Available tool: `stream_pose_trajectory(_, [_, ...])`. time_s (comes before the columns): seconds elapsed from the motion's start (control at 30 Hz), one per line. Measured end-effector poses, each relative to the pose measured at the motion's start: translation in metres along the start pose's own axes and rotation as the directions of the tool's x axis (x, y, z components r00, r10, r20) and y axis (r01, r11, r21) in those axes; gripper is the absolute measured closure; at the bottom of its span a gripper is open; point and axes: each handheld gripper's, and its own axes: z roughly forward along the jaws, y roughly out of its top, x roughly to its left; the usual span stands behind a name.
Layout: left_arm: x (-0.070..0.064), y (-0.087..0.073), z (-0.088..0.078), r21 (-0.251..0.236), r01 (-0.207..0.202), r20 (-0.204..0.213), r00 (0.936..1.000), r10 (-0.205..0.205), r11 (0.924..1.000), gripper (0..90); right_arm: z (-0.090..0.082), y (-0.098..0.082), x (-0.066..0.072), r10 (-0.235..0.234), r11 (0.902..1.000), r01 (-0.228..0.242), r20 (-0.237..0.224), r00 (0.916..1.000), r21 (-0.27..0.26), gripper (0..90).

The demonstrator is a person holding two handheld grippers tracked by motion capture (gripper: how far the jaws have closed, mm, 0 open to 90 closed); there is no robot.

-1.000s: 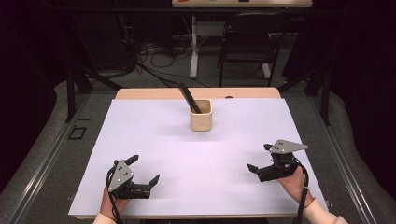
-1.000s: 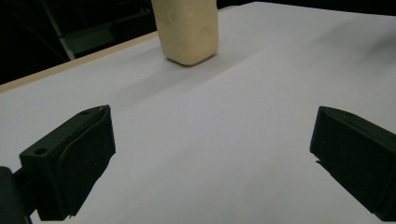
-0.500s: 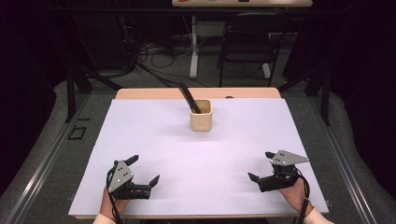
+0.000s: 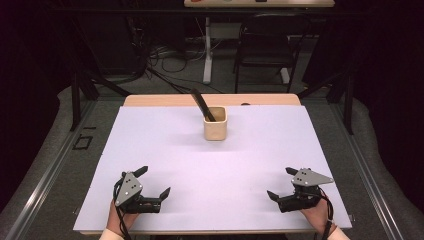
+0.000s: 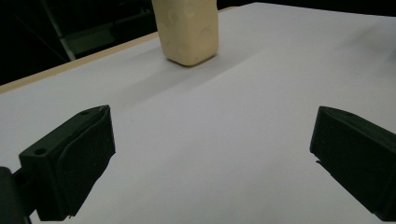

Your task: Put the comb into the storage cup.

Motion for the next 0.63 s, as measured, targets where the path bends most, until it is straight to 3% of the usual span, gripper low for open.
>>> stream_pose_trajectory(0.5, [0.0016,-0.0002,-0.0028,-0.005,0.0,-0.009,1.0,0.0,1.0,0.0,-0.0084,-0.0021,0.0063,-0.011,0.9995,0.011,0.012,0.9999,-0.03,0.0])
stream_pose_trajectory(0.63, [0.0016,-0.0001,-0.0014,0.002,0.008,0.012,0.9999,-0.008,1.0,0.0,-0.0086,-0.0021,0.0051,-0.009,0.9996,0.009,0.018,0.9998,-0.029,0.0])
